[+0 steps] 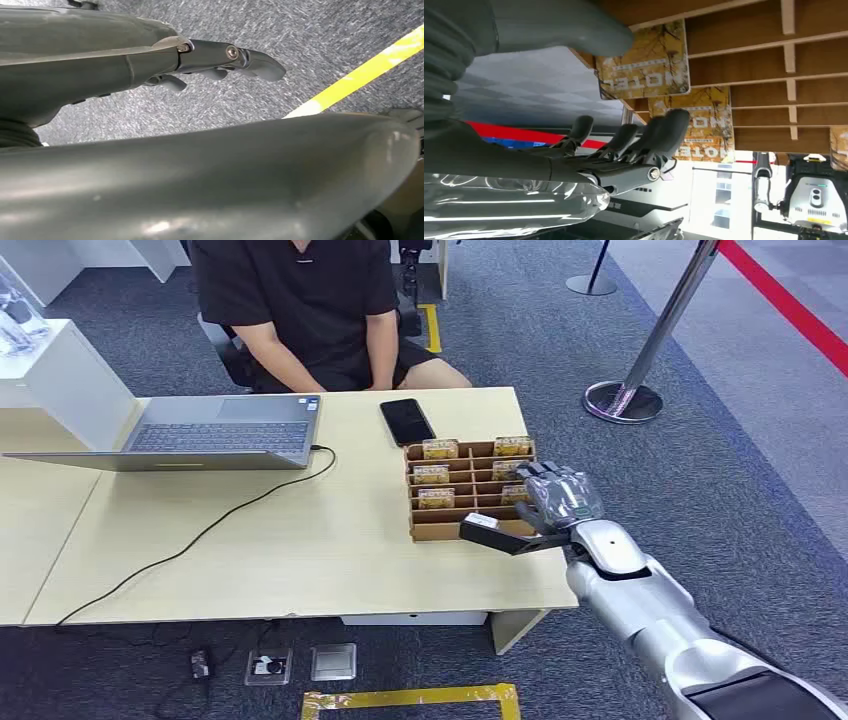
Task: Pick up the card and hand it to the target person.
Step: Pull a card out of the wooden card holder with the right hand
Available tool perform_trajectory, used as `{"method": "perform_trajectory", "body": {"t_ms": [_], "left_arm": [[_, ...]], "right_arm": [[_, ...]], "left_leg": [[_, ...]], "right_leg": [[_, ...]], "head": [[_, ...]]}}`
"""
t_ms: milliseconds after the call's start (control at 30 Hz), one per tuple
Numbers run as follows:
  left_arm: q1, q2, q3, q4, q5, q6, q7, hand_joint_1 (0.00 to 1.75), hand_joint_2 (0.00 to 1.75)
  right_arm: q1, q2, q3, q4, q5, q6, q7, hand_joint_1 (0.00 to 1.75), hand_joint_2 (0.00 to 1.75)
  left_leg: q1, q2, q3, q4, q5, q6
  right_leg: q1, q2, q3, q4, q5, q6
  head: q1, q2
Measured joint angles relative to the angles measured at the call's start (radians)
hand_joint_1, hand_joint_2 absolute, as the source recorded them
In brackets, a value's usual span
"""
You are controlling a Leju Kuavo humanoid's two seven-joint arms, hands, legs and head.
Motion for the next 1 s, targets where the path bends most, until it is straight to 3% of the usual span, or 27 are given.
{"method": "perform_trajectory", "body": {"t_ms": [300, 433, 567, 700, 1000], "left_arm": [[0.0, 0.0, 0.0, 0.0, -0.001, -0.001, -0.001, 0.0, 0.0], [-0.001, 0.0, 0.0, 0.0, -0.001, -0.001, -0.004, 0.0, 0.0], [-0.001, 0.0, 0.0, 0.0, -0.001, -0.001, -0.01, 0.0, 0.0], [-0.001, 0.0, 0.0, 0.0, -0.01, -0.003, -0.033, 0.0, 1.75], [-0.001, 0.0, -0.001, 0.0, -0.037, 0.004, -0.062, 0.0, 1.75]], "right_arm": [[-0.003, -0.001, -0.001, 0.019, 0.008, -0.006, 0.004, 0.84, 1.75], [-0.008, 0.0, -0.001, 0.025, 0.016, 0.001, 0.013, 1.36, 1.75], [-0.01, 0.0, 0.0, 0.033, 0.023, 0.01, 0.017, 1.54, 1.75], [-0.015, 0.003, 0.0, 0.036, 0.025, 0.007, 0.014, 1.58, 1.75], [-0.017, 0.014, -0.001, 0.039, 0.026, -0.004, 0.003, 1.75, 1.75]], "left_leg": [[0.0, 0.0, 0.0, 0.0, 0.0, 0.0], [0.0, 0.0, 0.0, 0.0, 0.0, 0.0], [0.0, 0.0, 0.0, 0.0, 0.0, 0.0], [0.0, 0.0, 0.0, 0.0, 0.0, 0.0], [0.0, 0.0, 0.0, 0.0, 0.0, 0.0]], "right_leg": [[0.0, 0.0, 0.0, 0.0, 0.0, 0.0], [0.0, 0.0, 0.0, 0.0, 0.0, 0.0], [0.0, 0.0, 0.0, 0.0, 0.0, 0.0], [0.0, 0.0, 0.0, 0.0, 0.0, 0.0], [0.0, 0.0, 0.0, 0.0, 0.0, 0.0]], "head": [[-0.001, 0.0], [-0.001, 0.0], [0.0, 0.0], [0.0, 0.0], [0.0, 0.0]]}}
